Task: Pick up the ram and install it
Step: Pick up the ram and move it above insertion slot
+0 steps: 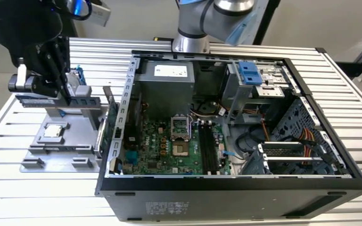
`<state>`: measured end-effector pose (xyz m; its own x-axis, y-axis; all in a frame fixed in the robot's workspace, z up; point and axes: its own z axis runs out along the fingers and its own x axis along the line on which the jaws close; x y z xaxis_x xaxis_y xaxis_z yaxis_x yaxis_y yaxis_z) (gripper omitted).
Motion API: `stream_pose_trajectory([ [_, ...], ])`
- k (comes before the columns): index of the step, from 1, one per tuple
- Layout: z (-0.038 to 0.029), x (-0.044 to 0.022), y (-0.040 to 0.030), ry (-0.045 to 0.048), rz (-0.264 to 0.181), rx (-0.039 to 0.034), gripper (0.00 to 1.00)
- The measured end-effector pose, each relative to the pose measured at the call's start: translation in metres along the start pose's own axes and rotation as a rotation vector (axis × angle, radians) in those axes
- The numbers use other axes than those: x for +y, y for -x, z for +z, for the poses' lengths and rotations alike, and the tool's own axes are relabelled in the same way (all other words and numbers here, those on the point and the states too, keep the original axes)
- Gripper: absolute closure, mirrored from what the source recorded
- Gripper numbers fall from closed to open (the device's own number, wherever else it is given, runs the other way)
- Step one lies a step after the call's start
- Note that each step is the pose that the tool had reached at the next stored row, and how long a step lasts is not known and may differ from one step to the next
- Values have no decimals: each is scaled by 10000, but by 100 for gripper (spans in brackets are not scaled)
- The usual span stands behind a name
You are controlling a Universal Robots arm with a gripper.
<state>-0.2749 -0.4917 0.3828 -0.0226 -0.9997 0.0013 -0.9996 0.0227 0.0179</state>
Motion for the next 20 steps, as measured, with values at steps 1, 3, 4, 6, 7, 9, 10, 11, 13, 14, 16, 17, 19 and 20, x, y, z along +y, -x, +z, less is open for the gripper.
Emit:
stream_pose_trajectory([
  [1,0,-14,0,1,3,-1,100],
  [3,-1,-38,1,2,26,-1,100],
  [4,-1,-51,1,2,37,-1,100],
  [6,-2,-86,2,4,45,-1,100],
  [7,-2,-105,2,4,45,-1,100],
  [9,-3,-143,3,4,44,-1,100],
  [10,-3,-160,4,4,44,-1,100],
  [11,-4,-178,4,4,45,0,100],
  [13,-4,-212,5,4,44,-1,100],
  [14,-5,-228,5,5,44,0,100],
  [16,-5,-257,6,4,44,-1,100],
  [17,-5,-271,6,4,44,-1,100],
  [19,-6,-303,7,4,44,-1,100],
  [20,-6,-320,7,4,44,0,100],
])
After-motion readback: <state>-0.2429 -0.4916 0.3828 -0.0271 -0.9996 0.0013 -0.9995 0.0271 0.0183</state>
